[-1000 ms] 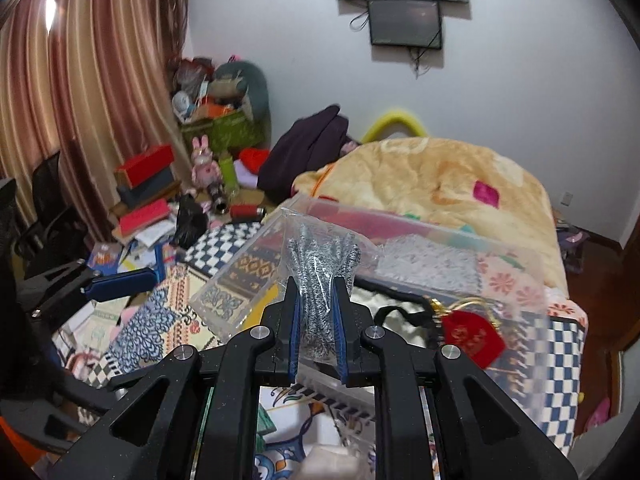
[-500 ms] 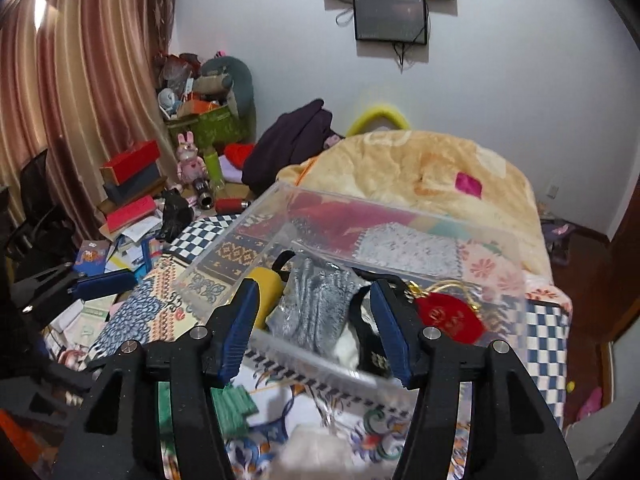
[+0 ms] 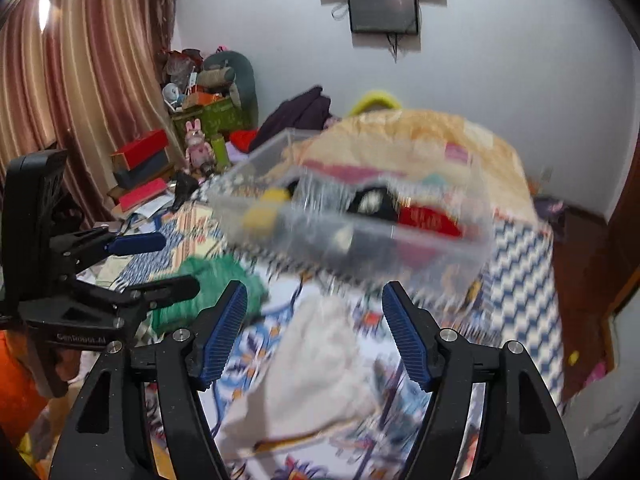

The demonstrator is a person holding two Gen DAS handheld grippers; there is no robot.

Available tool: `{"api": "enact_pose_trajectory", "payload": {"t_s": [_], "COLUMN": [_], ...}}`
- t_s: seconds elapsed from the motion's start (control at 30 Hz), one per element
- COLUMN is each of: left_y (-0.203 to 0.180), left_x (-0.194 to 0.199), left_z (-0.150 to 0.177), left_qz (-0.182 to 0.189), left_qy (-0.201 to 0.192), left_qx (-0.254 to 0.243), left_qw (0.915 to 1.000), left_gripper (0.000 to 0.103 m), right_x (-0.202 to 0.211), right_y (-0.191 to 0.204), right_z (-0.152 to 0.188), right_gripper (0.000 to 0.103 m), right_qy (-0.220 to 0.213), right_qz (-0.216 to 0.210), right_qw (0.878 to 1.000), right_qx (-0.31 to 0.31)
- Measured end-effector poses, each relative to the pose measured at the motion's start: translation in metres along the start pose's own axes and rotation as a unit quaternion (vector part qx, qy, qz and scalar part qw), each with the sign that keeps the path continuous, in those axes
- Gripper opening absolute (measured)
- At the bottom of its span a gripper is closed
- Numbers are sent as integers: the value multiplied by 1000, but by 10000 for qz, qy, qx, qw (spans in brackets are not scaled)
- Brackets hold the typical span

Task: Organize soft objects
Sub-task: 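Grasp the green knit glove with the left gripper while the right grasps the white cloth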

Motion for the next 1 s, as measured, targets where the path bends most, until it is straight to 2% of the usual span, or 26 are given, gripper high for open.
{"api": "enact_pose_trajectory", "payload": {"t_s": [0.1, 0.33, 0.5, 0.6, 0.67, 0.7, 0.77, 0.9, 1.0], "left_y": [-3, -2, 5, 8, 9, 8, 7, 0, -5], "left_x": [-4, -13, -12, -12, -11, -10, -8, 0, 6], "left_z": [12, 25, 25, 25, 26, 26, 26, 26, 25], "left_qz": [59, -19, 39, 80, 97, 91, 156, 149, 126], "left_qy": [98, 269, 263, 267, 244, 227, 210, 61, -30], "left_qx": [45, 109, 254, 271, 278, 266, 236, 122, 59], "left_qw": [9999, 9996, 9993, 9992, 9993, 9993, 9994, 9998, 9999], "left_gripper": [81, 80, 60, 51, 46, 40, 32, 21, 18], "right_x": [-6, -24, -31, -34, -33, -33, -32, -22, -11], "right_y": [1, 13, 20, 22, 21, 19, 16, 13, 13], "right_z": [18, 35, 40, 42, 43, 43, 43, 44, 40], "right_gripper": [67, 67, 65, 49, 34, 31, 16, 10, 9], "right_qy": [206, 517, 580, 620, 605, 610, 628, 524, 354], "right_qz": [-171, -57, 48, 128, 141, 110, 11, -178, -203], "right_qw": [9994, 9986, 9983, 9979, 9980, 9980, 9980, 9985, 9992], "right_qx": [-239, -120, 51, 138, 140, 116, 63, 49, 44]}}
Point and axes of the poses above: each gripper's, at about its wrist camera, not at the fingertips, and x roughly against the way its jaws point, y to its left, z to its underside, the point moved 1 cm from there along -x, roughly the way its jaws point, and after that the axes turned 1 degree about x, right-handed, at the moved point
